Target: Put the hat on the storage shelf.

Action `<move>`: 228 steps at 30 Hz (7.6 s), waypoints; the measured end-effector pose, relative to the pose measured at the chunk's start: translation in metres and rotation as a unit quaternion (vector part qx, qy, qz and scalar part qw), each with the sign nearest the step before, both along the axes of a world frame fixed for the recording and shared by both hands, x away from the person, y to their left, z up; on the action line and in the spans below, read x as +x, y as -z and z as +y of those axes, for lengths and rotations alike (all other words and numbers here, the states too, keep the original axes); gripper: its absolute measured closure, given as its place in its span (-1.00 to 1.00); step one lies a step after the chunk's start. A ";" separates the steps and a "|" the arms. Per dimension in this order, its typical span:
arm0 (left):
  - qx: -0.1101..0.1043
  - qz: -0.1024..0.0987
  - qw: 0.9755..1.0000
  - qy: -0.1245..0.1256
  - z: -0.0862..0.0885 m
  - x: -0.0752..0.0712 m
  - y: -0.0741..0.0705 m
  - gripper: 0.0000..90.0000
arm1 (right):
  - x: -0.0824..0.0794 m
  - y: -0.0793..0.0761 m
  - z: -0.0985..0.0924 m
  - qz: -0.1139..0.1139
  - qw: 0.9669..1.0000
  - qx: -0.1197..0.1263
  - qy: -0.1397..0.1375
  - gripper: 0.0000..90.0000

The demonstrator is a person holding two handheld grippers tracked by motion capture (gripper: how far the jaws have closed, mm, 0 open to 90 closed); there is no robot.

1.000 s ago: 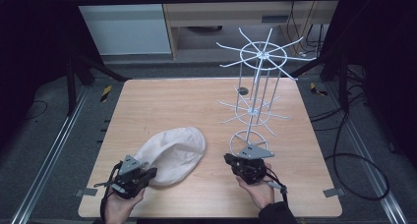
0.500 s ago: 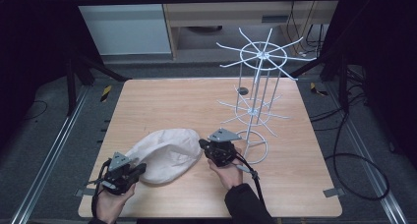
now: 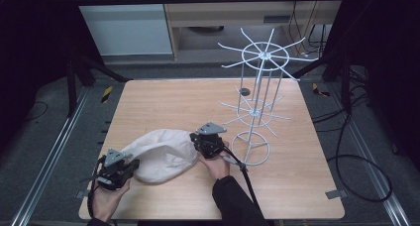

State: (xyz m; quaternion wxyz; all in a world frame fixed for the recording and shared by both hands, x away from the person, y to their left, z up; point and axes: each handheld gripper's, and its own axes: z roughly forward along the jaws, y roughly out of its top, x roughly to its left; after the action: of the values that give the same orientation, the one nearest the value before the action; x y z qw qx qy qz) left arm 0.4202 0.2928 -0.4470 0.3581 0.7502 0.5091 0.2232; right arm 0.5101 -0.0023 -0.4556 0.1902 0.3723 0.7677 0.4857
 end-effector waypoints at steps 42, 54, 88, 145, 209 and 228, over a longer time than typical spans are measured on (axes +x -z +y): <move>0.015 -0.012 0.999 -0.037 0.023 0.006 0.000 1.00 | -0.001 0.019 0.027 0.055 0.992 -0.090 -0.064 1.00; -0.014 -0.016 0.999 -0.033 0.018 0.047 0.008 1.00 | -0.026 0.021 0.019 0.055 0.991 -0.094 -0.079 1.00; -0.036 -0.015 0.999 0.026 -0.038 0.096 0.011 1.00 | -0.072 0.032 0.048 0.053 0.989 -0.032 -0.136 1.00; 0.019 0.040 0.998 -0.035 -0.070 0.077 -0.010 0.07 | -0.096 0.012 -0.232 0.031 0.978 -0.067 0.196 -0.05; -0.139 -0.207 0.965 0.077 -0.049 -0.011 -0.110 0.97 | -0.091 0.025 -0.247 0.034 0.975 -0.081 0.205 -0.02; -0.196 -0.282 0.935 0.092 -0.047 -0.039 -0.143 0.97 | -0.091 0.025 -0.247 0.028 0.975 -0.084 0.203 -0.05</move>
State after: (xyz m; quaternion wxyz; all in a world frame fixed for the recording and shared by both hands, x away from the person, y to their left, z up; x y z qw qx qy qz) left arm 0.3814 0.2458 -0.3037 0.6459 0.6148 0.3499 0.2871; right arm 0.4193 -0.2490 -0.4808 0.2944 0.5163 0.7191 0.3600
